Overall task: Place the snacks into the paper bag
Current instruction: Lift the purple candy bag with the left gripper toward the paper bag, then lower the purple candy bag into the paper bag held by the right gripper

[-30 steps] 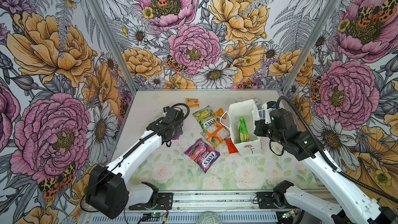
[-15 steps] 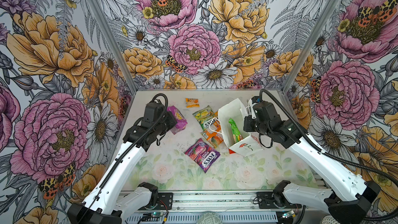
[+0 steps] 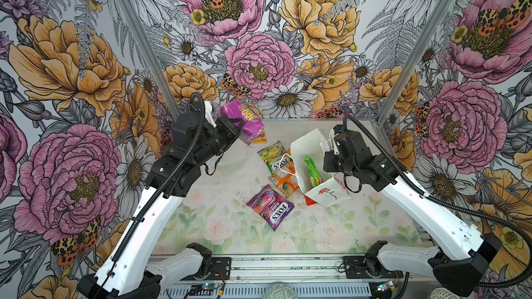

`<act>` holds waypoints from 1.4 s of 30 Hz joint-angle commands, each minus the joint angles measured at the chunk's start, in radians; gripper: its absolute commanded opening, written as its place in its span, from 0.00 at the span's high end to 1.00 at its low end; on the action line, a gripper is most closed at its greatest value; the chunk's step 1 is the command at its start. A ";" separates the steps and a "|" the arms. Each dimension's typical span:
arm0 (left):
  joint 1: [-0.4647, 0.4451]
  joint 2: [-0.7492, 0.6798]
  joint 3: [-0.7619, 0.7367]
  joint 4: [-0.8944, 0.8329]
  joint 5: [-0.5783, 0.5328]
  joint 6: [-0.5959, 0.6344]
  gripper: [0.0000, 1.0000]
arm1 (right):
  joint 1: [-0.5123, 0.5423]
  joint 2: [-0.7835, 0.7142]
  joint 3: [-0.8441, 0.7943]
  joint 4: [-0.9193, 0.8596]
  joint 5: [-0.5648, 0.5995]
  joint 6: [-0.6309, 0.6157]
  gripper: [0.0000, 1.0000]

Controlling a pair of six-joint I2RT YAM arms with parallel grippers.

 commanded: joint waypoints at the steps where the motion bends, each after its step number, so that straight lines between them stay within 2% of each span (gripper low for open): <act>1: -0.065 0.017 0.063 0.182 0.013 -0.020 1.00 | 0.008 0.007 0.047 0.016 -0.003 -0.002 1.00; 10: -0.201 0.062 0.072 0.288 0.013 -0.033 1.00 | -0.001 0.018 0.063 0.017 -0.061 0.008 1.00; 18: -0.300 0.158 0.096 0.409 0.082 -0.048 1.00 | -0.030 0.024 0.081 0.013 -0.140 -0.002 1.00; 28: -0.355 0.195 -0.010 0.458 0.092 -0.098 1.00 | -0.049 0.028 0.091 0.012 -0.182 -0.005 1.00; 34: -0.360 0.170 -0.120 0.517 0.089 -0.135 1.00 | -0.054 0.030 0.092 0.013 -0.185 -0.002 1.00; 42: -0.360 0.172 -0.185 0.543 0.101 -0.153 1.00 | -0.053 0.032 0.095 0.015 -0.188 0.004 1.00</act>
